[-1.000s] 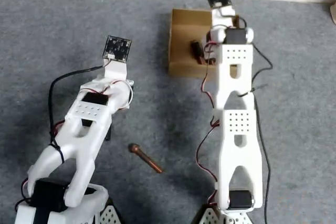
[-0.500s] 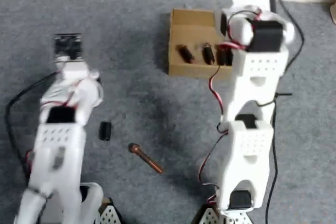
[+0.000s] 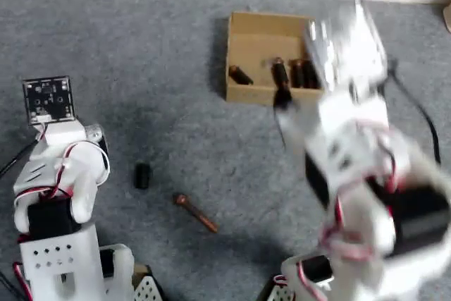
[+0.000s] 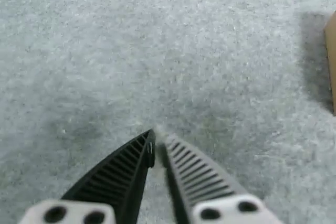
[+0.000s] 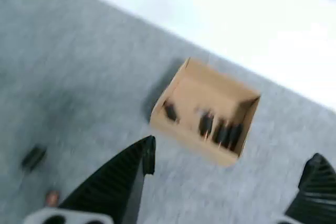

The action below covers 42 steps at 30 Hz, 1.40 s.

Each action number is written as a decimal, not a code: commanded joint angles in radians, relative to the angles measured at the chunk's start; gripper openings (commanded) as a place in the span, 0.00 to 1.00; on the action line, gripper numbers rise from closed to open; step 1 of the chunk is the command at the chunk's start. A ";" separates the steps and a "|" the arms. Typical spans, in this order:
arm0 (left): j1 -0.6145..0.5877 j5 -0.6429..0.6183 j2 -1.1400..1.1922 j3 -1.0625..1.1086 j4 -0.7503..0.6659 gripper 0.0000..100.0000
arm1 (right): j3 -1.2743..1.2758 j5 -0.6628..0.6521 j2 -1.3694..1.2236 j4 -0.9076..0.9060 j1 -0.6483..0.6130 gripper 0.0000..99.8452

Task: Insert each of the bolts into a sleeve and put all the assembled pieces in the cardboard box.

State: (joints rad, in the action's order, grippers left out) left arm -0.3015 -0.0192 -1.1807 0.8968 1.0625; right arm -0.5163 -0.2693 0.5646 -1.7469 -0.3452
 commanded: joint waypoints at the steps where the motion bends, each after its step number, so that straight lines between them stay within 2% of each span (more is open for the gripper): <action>1: 0.038 0.003 -0.013 0.042 0.026 0.17 | 0.430 -0.012 0.262 0.016 -0.013 0.39; 5: 0.096 0.008 -0.013 0.130 0.046 0.17 | 0.670 -0.008 0.384 0.015 -0.018 0.39; 10: 0.200 0.011 -0.012 0.176 0.115 0.16 | 0.845 -0.006 0.533 0.016 -0.018 0.39; 16: 0.214 0.061 -0.012 0.183 0.117 0.16 | 1.010 -0.014 0.639 0.016 -0.013 0.39; 20: 0.214 0.063 -0.012 0.226 0.114 0.16 | 1.056 -0.015 0.618 0.028 -0.018 0.39; 24: 0.219 0.061 -0.012 0.259 0.114 0.17 | 1.086 -0.074 0.556 0.030 -0.018 0.39; 28: 0.338 0.058 -0.012 0.259 0.121 0.17 | 1.125 -0.078 0.509 0.030 -0.018 0.39; 31: 0.437 -0.011 -0.018 0.263 0.123 0.16 | 1.125 -0.077 0.521 0.030 -0.018 0.39; 38: 0.433 -0.035 -0.024 0.288 0.123 0.04 | 1.133 -0.077 0.581 0.031 -0.018 0.39; 39: 0.452 -0.080 -0.024 0.298 0.123 0.04 | 1.133 -0.077 0.584 0.031 -0.016 0.39; 42: 0.513 -0.325 -0.016 0.325 0.115 0.07 | 1.133 -0.077 0.582 0.031 -0.016 0.39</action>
State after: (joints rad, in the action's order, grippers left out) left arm 0.1527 -0.1588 -1.1930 1.2206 1.1792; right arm 0.6206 -0.3353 1.1431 -1.7346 -0.3560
